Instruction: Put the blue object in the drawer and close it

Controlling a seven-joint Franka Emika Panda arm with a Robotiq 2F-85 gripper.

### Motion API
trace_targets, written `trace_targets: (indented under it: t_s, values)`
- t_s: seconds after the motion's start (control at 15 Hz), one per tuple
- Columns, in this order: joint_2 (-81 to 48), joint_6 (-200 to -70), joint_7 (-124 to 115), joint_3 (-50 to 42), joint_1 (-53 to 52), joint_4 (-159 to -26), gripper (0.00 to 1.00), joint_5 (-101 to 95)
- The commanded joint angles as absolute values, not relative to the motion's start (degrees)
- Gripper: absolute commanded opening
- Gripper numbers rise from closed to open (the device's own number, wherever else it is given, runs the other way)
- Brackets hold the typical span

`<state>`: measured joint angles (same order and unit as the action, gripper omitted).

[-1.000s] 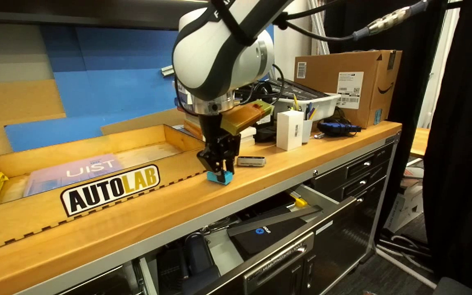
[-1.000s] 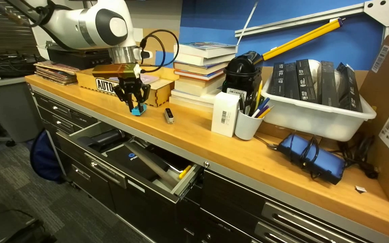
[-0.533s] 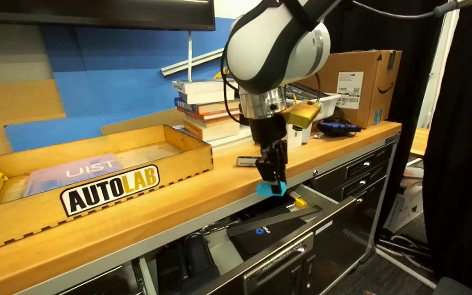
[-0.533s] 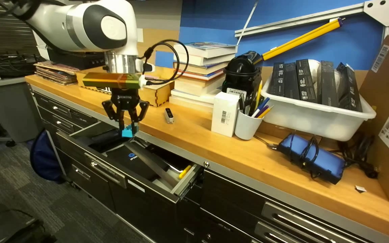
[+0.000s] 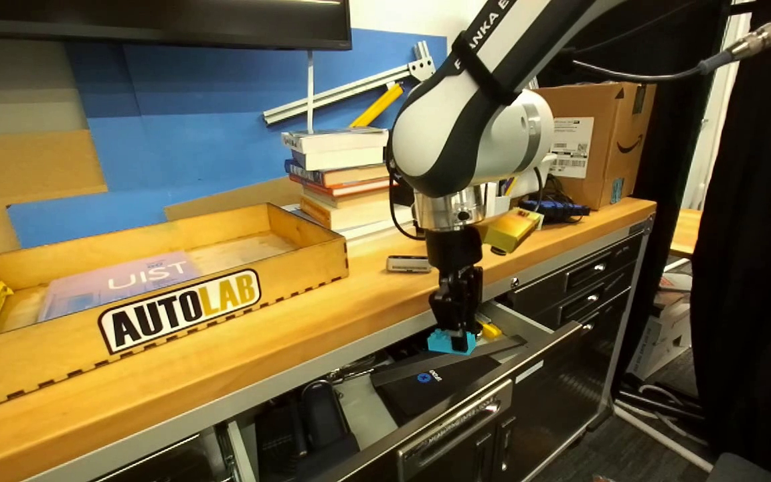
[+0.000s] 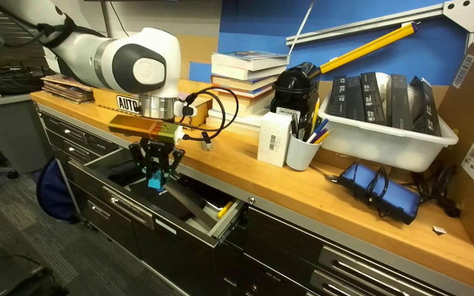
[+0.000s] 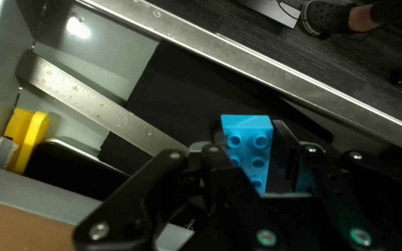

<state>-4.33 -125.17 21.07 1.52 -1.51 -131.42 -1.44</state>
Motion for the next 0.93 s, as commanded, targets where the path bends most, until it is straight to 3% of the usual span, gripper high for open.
trace_targets:
  t_s: [0.0,0.27,0.53,0.87]
  values:
    - [-2.8,-127.8,21.1,1.6,-0.8,-133.6,0.67,1.4]
    - [4.4,-126.9,21.5,0.3,0.3,-141.4,0.99,-1.7]
    - [7.8,-125.6,20.7,-2.3,1.9,-147.2,1.0,-2.0]
    - [-1.6,-124.0,11.1,-2.1,1.8,-143.5,1.0,-4.0]
